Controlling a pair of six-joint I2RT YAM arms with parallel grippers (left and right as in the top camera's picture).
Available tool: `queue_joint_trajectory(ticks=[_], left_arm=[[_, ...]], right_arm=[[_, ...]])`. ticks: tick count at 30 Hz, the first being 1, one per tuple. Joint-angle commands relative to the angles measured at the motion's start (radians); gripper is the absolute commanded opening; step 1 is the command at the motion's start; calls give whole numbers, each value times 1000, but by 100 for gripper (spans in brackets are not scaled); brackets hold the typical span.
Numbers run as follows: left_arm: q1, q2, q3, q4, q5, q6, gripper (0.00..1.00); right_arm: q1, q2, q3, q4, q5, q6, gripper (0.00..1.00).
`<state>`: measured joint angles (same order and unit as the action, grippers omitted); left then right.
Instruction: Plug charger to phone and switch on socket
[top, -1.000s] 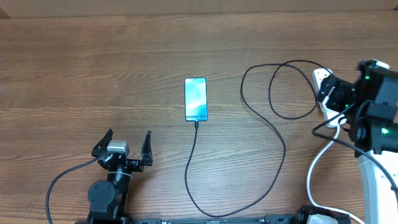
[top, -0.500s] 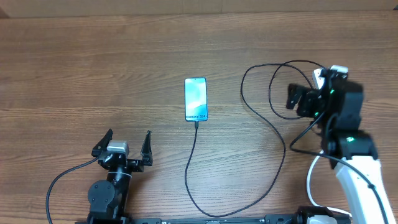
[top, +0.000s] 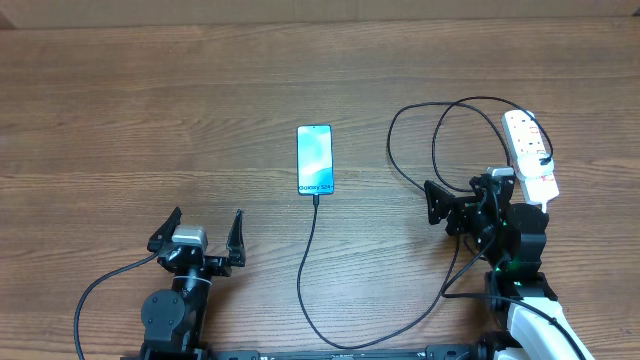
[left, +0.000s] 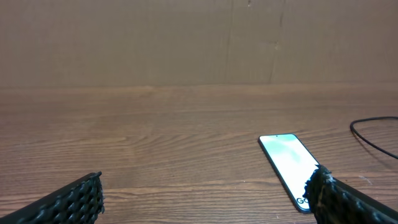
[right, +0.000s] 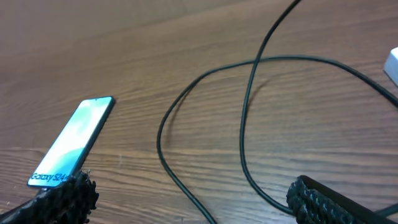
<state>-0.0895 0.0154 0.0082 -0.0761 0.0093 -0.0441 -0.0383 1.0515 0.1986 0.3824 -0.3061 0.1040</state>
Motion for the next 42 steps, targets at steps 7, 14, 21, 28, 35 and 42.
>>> queue_joint_trajectory(ticks=[7,14,21,28,35,42], left_arm=[[6,-11,-3,-2,-13,23,100],[6,-11,-3,-2,-13,23,100],[6,-11,-3,-2,-13,23,100],[6,-11,-3,-2,-13,22,100],[6,-11,-3,-2,-13,23,100],[6,-11,-3,-2,-13,23,100]], right_arm=[[5,-16,2,-51,2,-8,100],[5,-16,-22,-60,8,-8,100],[5,-52,-84,-15,9,-8,100],[5,-124,-172,55,9,-5,100],[5,-243,-191,-26,9,-1,100],[5,-410,-191,-190,10,-1,100]])
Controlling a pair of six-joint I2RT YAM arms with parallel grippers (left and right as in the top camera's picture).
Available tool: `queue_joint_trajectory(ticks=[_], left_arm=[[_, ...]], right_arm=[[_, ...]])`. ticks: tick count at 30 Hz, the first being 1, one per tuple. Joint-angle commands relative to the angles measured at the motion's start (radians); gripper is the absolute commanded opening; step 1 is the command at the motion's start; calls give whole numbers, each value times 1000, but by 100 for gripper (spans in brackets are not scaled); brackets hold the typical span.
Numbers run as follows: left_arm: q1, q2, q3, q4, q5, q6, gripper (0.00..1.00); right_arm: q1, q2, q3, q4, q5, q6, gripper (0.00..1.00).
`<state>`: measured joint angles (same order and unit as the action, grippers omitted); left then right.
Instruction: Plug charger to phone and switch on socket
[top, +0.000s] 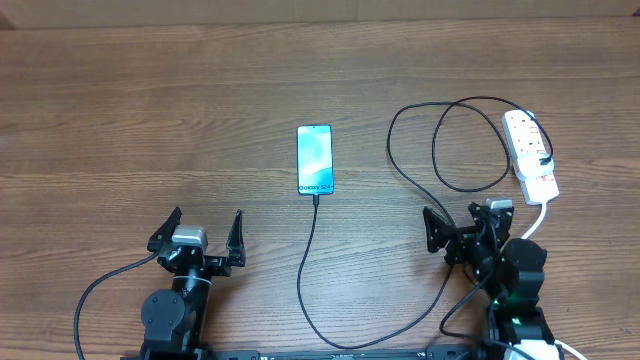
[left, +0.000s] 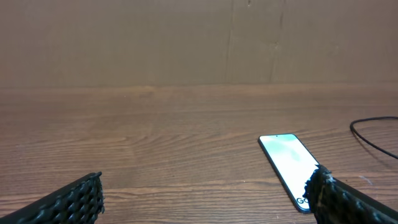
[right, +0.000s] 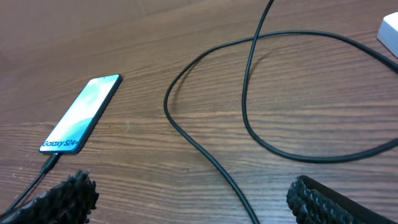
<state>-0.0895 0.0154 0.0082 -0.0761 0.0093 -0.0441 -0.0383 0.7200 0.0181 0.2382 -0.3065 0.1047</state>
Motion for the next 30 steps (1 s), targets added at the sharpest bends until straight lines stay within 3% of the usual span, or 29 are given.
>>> queue_joint_trajectory(ticks=[1,10,30], left_arm=[[6,-11,-3,-2,-13,23,100],[6,-11,-3,-2,-13,22,100],[6,-11,-3,-2,-13,23,100]], right_arm=[[5,-105,-11,-71,15,-2,100],[5,-347,-11,-294,17,-2,100],[53,-636,-11,-299,-3,2,100]])
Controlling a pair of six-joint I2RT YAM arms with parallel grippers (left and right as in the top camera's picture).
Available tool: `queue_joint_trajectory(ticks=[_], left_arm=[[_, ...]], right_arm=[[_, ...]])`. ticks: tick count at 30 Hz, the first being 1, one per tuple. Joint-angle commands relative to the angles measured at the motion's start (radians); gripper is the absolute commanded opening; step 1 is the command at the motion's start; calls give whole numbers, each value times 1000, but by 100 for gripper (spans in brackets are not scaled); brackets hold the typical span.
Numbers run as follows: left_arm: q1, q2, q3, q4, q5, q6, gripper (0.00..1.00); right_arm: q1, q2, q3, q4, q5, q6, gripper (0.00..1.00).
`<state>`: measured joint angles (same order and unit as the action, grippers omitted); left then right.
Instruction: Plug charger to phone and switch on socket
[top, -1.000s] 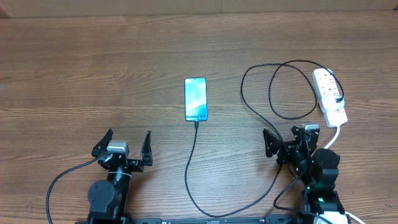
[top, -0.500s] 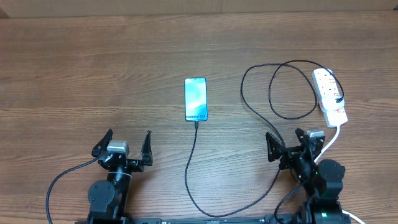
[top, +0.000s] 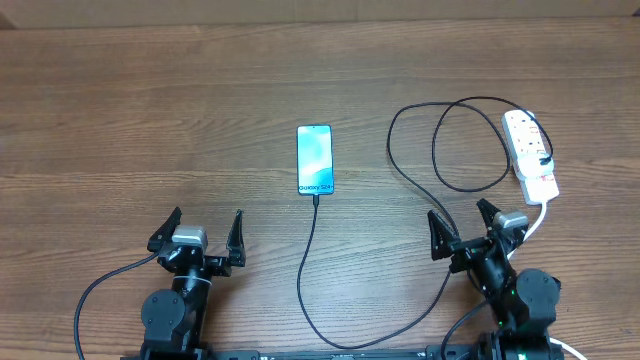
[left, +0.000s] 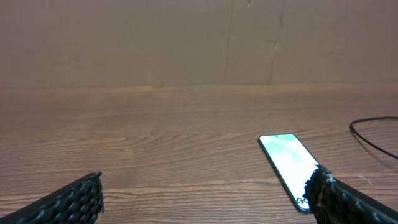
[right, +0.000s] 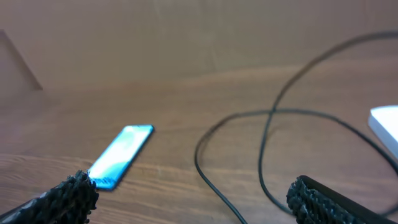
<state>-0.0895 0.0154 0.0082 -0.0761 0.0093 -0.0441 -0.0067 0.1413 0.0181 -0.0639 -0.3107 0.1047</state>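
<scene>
The phone lies screen up and lit at the table's middle, with the black charger cable plugged into its near end. The cable loops right to the white socket strip at the far right. The phone shows at the right of the left wrist view, and the phone at the left of the right wrist view. My left gripper stands open near the front edge, nothing between its fingers. My right gripper is open too, below the cable loop and well short of the strip.
The cable's loops lie on the wood between the phone and the strip. A white lead runs from the strip toward the right arm. A brown wall backs the table.
My right gripper has drawn back toward the front edge and tilted up, so the phone and cable look farther off. The left arm, phone, cable and strip have not moved.
At first my right gripper stood open close beside the socket strip, with the phone lit and the cable in it. Then it was lower, nearer the front. Now it sits still farther back. The left gripper stayed open and still.
</scene>
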Motion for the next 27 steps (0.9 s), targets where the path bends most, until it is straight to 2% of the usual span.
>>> queue_joint_trajectory(ticks=[1,3,27], left_arm=[[6,-11,-3,-2,-13,22,100],[6,-11,-3,-2,-13,23,100],[6,-11,-3,-2,-13,22,100]], right_arm=[[28,-77,-11,3,3,2,100],[40,-139,-10,6,6,1,100],[39,-138,-10,6,13,2,100]])
